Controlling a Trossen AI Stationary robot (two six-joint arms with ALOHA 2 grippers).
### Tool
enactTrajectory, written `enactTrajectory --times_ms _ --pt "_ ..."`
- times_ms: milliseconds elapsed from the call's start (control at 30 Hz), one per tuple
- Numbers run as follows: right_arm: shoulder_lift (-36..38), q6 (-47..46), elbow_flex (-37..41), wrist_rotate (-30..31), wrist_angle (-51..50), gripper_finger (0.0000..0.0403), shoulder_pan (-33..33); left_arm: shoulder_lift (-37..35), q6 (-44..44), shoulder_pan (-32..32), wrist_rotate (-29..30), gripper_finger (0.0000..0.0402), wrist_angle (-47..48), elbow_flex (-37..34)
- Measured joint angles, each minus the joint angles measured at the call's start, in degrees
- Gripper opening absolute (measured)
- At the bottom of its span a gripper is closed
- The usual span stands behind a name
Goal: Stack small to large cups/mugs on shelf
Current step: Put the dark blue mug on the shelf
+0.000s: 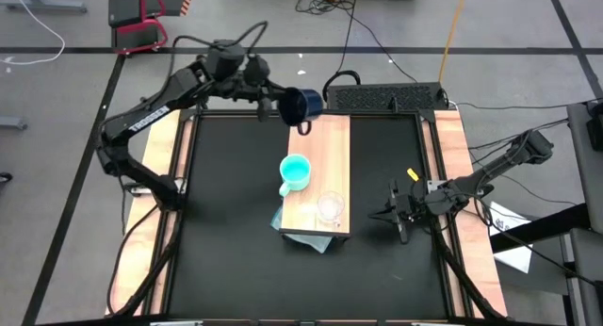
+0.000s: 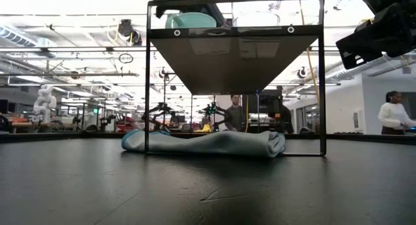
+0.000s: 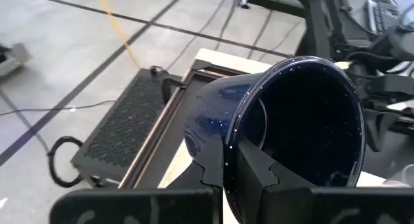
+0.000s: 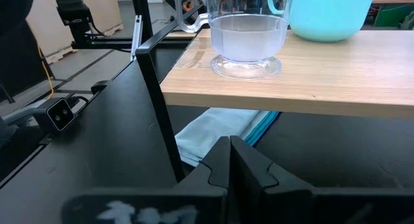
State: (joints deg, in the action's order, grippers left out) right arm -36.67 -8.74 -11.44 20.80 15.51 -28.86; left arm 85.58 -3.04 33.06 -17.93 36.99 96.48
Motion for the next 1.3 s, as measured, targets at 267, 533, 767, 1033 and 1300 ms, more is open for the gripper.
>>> enactTrajectory --times_ms 267,533,767,1033,1300 --pt "0.0 0.3 0.0 0.0 -0.1 0.0 0.0 11.1 -0.7 -1.8 0.6 0.0016 8.2 15.6" --pt "0.0 0.5 0.0 0.0 -0.3 0.0 0.0 23.2 0.1 -1.7 1.6 0.0016 17.5 34.3" --pt "0.0 0.5 0.0 0.0 -0.6 0.0 0.0 26.9 -1.7 -1.0 1.6 0.0016 23.9 38.0" --pt "0.0 0.7 0.0 -0.1 -0.9 0.0 0.0 28.8 -6.7 -1.7 7.5 0.0016 35.5 38.0" --pt "0.0 0.6 0.0 -0.1 -0.9 0.0 0.0 28.8 -8.1 -2.1 7.6 0.0016 38.7 38.0"
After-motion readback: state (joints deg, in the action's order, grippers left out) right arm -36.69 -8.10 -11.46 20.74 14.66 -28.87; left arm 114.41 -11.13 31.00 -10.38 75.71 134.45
